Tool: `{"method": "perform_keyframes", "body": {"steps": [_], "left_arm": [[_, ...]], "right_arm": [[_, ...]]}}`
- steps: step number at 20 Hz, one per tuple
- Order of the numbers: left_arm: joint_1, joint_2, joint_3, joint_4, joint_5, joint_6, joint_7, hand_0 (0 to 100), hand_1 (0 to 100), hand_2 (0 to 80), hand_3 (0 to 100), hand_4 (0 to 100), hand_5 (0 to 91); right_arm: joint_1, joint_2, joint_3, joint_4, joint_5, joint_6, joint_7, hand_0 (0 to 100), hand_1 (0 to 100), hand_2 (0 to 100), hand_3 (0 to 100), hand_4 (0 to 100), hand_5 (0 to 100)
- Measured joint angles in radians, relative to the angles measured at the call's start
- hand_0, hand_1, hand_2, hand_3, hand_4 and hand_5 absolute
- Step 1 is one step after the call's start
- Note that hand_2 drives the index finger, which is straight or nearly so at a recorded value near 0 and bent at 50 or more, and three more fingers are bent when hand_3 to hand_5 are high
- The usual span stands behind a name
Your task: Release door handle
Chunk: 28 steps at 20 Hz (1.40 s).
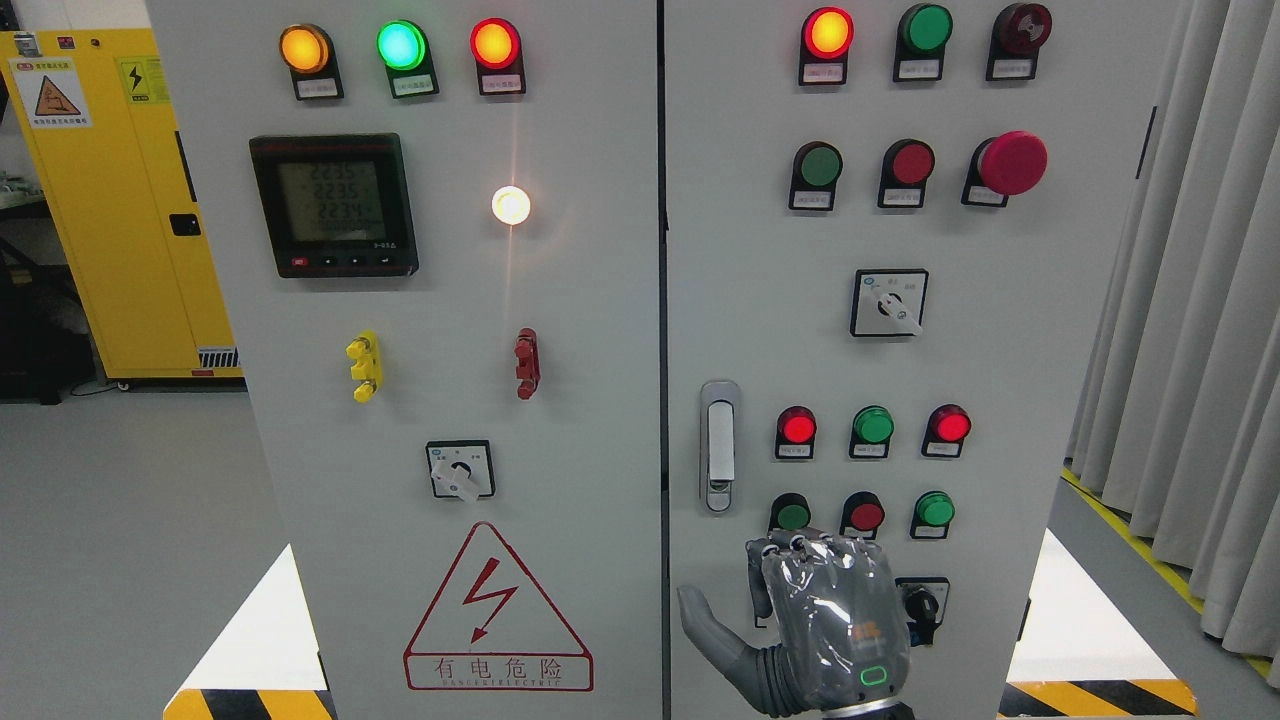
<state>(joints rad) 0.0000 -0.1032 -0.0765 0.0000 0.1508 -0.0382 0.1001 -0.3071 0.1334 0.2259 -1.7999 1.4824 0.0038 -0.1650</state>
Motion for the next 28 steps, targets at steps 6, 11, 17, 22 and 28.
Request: {"method": "perform_keyframes", "body": {"steps": [6, 11, 17, 22, 28], "left_arm": [[0.000, 0.000, 0.000, 0.000, 0.000, 0.000, 0.000, 12, 56, 0.0, 0, 0, 0.0], [0.000, 0.000, 0.000, 0.000, 0.000, 0.000, 0.000, 12, 56, 0.0, 0, 0, 0.0], [0.000, 0.000, 0.000, 0.000, 0.000, 0.000, 0.000, 12, 56, 0.0, 0, 0, 0.0], [0.000, 0.000, 0.000, 0.000, 0.000, 0.000, 0.000, 12, 56, 0.0, 0, 0, 0.0], [0.000, 0.000, 0.000, 0.000, 0.000, 0.000, 0.000, 12, 56, 0.0, 0, 0, 0.0]], "right_arm": [[-0.080, 0.002, 0.005, 0.035, 0.029, 0.061, 0.009, 22, 16, 96, 100, 100, 100], [-0.123, 0.004, 0.008, 0.058, 0.037, 0.072, 0.031, 25, 19, 97, 100, 100, 100], [-0.161, 0.007, 0.014, 0.083, 0.041, 0.098, 0.039, 29, 24, 97, 100, 100, 100], [-0.174, 0.008, 0.018, 0.097, 0.041, 0.113, 0.040, 35, 26, 97, 100, 100, 100], [-0.179, 0.009, 0.020, 0.108, 0.040, 0.118, 0.041, 37, 26, 97, 100, 100, 100]]}}
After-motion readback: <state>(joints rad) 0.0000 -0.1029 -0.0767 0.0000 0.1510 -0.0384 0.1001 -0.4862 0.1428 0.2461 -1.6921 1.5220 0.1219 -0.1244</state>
